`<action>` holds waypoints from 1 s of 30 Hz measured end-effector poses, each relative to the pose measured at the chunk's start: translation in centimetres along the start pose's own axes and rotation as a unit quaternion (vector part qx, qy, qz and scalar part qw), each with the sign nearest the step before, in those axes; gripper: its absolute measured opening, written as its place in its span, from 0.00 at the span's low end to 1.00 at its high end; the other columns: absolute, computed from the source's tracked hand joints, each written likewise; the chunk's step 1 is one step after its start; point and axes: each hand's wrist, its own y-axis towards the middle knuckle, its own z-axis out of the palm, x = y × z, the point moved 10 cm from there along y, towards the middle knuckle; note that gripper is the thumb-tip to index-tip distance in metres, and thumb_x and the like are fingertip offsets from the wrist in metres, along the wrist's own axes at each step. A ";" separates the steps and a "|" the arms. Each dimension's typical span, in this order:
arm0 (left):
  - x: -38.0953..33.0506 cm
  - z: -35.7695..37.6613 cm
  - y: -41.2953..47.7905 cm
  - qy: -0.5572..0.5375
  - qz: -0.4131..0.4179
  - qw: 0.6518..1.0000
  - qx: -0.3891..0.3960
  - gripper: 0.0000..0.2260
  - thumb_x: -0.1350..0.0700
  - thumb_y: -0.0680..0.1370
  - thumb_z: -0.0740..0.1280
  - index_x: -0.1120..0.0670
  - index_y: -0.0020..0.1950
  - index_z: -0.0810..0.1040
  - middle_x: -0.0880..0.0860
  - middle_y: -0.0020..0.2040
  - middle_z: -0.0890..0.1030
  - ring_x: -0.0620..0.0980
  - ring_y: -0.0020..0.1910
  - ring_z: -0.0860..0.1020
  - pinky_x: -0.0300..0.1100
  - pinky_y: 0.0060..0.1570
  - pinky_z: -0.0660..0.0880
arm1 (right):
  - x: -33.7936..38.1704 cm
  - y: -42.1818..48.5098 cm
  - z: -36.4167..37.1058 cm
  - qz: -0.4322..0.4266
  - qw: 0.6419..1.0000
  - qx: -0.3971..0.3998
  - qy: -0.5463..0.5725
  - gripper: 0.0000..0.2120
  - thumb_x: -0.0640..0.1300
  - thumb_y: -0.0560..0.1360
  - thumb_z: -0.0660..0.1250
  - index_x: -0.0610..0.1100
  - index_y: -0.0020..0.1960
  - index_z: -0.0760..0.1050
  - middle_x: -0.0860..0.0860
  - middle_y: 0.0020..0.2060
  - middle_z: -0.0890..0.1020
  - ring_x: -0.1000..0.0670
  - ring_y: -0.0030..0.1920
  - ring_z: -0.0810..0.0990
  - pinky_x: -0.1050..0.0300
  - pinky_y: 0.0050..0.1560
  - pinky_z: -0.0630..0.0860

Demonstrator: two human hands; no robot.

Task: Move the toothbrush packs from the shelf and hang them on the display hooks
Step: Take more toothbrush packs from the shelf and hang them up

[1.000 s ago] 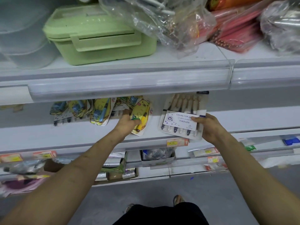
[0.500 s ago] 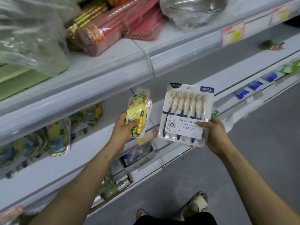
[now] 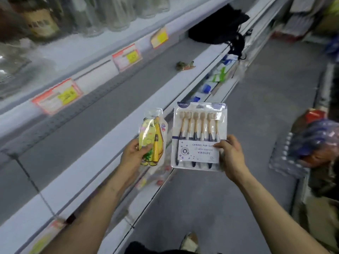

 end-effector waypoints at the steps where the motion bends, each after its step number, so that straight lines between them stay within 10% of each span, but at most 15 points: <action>1: -0.3 2.7 1.2 0.000 -0.003 1.000 0.013 0.12 0.61 0.78 0.75 0.54 0.60 0.84 0.58 0.55 0.88 0.60 0.55 0.85 0.54 0.56 0.81 | 1.0 1.0 -2.0 -0.004 1.000 -0.017 -0.001 0.11 0.43 0.70 0.68 0.52 0.52 0.77 0.46 0.57 0.84 0.40 0.58 0.85 0.40 0.50 0.81; 11: -5.4 27.0 15.1 0.031 -0.017 0.989 0.140 0.09 0.59 0.81 0.71 0.56 0.61 0.83 0.56 0.53 0.88 0.54 0.49 0.86 0.46 0.45 0.82 | 8.9 13.2 -17.7 -0.063 0.981 -0.183 0.025 0.09 0.34 0.78 0.65 0.42 0.58 0.74 0.51 0.46 0.80 0.62 0.40 0.82 0.67 0.40 0.77; 15: -7.8 37.5 22.3 0.061 0.004 0.978 0.201 0.07 0.57 0.82 0.71 0.55 0.59 0.84 0.55 0.52 0.88 0.58 0.52 0.86 0.52 0.52 0.83 | 12.1 19.0 -23.1 -0.065 0.968 -0.239 0.028 0.13 0.35 0.78 0.66 0.44 0.61 0.74 0.48 0.53 0.83 0.48 0.54 0.85 0.49 0.53 0.83; 20: -12.0 52.2 29.3 0.074 0.002 0.957 0.281 0.08 0.56 0.82 0.71 0.54 0.61 0.84 0.54 0.53 0.89 0.55 0.52 0.87 0.53 0.53 0.83 | 19.3 22.9 -30.8 -0.095 0.931 -0.349 0.046 0.13 0.31 0.79 0.65 0.41 0.61 0.74 0.51 0.49 0.82 0.57 0.44 0.83 0.69 0.40 0.76; 25: -16.0 65.1 32.9 0.088 0.005 0.935 0.345 0.06 0.56 0.82 0.70 0.54 0.58 0.84 0.54 0.52 0.89 0.56 0.52 0.87 0.50 0.52 0.83 | 24.7 26.8 -37.7 -0.108 0.900 -0.419 0.042 0.15 0.44 0.72 0.69 0.51 0.58 0.77 0.49 0.59 0.84 0.50 0.58 0.83 0.39 0.62 0.78; 30: -18.7 77.5 37.5 0.105 0.012 0.914 0.391 0.08 0.55 0.83 0.70 0.56 0.60 0.83 0.57 0.53 0.88 0.61 0.55 0.86 0.58 0.57 0.82 | 29.0 33.3 -43.3 -0.108 0.884 -0.451 0.064 0.17 0.49 0.69 0.69 0.55 0.57 0.76 0.52 0.50 0.86 0.41 0.55 0.86 0.28 0.57 0.81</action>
